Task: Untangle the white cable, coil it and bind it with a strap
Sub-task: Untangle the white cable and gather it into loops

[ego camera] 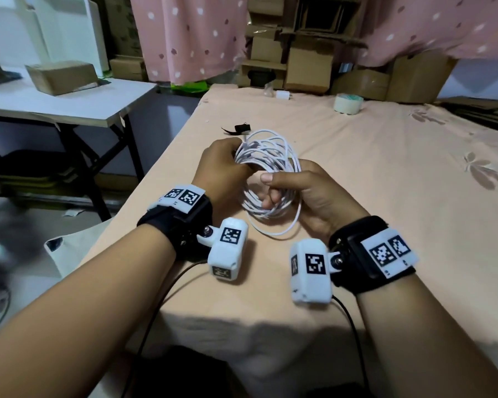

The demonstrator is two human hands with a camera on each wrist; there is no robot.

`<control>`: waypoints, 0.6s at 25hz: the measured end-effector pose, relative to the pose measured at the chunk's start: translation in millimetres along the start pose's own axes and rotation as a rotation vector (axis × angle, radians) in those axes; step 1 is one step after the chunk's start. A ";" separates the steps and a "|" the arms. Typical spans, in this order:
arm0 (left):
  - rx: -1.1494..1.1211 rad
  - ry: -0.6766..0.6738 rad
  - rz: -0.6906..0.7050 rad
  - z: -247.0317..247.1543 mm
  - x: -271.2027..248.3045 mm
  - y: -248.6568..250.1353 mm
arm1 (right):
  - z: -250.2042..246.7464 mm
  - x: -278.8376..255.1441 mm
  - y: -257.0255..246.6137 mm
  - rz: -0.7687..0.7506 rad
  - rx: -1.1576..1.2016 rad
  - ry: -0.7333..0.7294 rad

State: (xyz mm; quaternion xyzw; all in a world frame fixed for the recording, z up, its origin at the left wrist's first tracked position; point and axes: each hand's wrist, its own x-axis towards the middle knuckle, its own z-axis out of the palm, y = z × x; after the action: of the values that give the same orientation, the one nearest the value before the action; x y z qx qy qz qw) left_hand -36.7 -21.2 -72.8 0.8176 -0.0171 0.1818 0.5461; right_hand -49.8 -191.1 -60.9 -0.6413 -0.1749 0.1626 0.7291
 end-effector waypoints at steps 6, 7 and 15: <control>0.055 0.055 -0.060 -0.5 4.3 -5.4 | 7.8 -2.4 -1.7 0.012 -0.058 -0.079; 0.060 0.054 -0.063 0.3 2.1 -2.8 | 8.5 -1.3 -1.3 0.018 -0.061 -0.076; -0.102 -0.095 -0.038 7.8 -2.3 -6.4 | -5.5 6.7 1.7 0.106 0.274 0.177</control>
State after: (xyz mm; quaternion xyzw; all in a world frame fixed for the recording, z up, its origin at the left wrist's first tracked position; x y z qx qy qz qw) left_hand -35.2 -26.0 -81.8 0.7967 -0.0368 0.1311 0.5889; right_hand -41.3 -192.6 -63.0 -0.5560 -0.0521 0.1661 0.8128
